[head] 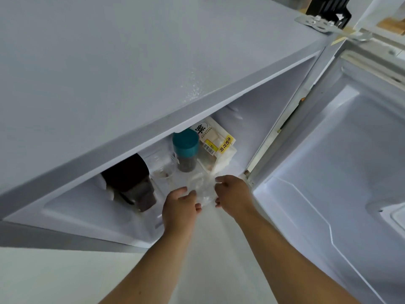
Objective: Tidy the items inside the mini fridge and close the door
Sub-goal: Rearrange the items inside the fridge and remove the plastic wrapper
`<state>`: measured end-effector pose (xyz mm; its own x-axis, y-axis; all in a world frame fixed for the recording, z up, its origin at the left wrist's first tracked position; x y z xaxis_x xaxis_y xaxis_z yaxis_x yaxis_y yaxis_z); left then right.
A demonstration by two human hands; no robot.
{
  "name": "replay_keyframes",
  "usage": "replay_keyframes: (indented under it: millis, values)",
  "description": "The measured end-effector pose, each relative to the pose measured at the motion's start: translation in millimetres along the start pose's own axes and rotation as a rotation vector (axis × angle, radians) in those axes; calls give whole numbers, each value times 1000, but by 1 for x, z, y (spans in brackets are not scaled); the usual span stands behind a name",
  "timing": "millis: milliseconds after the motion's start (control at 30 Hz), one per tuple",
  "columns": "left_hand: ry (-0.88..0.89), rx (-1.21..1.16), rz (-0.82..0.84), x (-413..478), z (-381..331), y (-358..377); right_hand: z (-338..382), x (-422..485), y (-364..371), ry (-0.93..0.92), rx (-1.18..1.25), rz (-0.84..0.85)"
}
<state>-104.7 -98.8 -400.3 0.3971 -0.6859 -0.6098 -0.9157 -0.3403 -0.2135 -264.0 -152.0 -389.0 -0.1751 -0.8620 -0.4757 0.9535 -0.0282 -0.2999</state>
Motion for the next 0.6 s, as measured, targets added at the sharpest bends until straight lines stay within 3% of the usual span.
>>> replay_keyframes:
  millis: [100, 267, 400, 500, 600]
  values:
    - [-84, -71, 18, 18, 7, 7, -9, 18, 15, 20, -48, 22]
    - [-104, -81, 64, 38, 4, 7, -10, 29, 28, 30, 72, 57]
    - [-58, 4, 78, 36, 15, -4, -19, 16, 28, -15, -19, 10]
    - [-61, 4, 69, 35, 35, -11, -2, -3, 33, -340, -217, -127]
    - [-148, -82, 64, 36, 48, -17, 28, -11, 77, -656, -435, 106]
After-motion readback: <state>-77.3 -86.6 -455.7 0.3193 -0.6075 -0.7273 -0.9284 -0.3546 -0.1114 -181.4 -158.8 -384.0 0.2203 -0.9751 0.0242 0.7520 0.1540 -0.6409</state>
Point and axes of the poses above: each hand's wrist, its own x-axis towards the middle knuckle, its own y-axis out of the palm, z = x × y, the point moved 4 cm from there along x, towards the middle knuckle, and after that the axes turned 12 degrees about x, right-handed, at the moved point
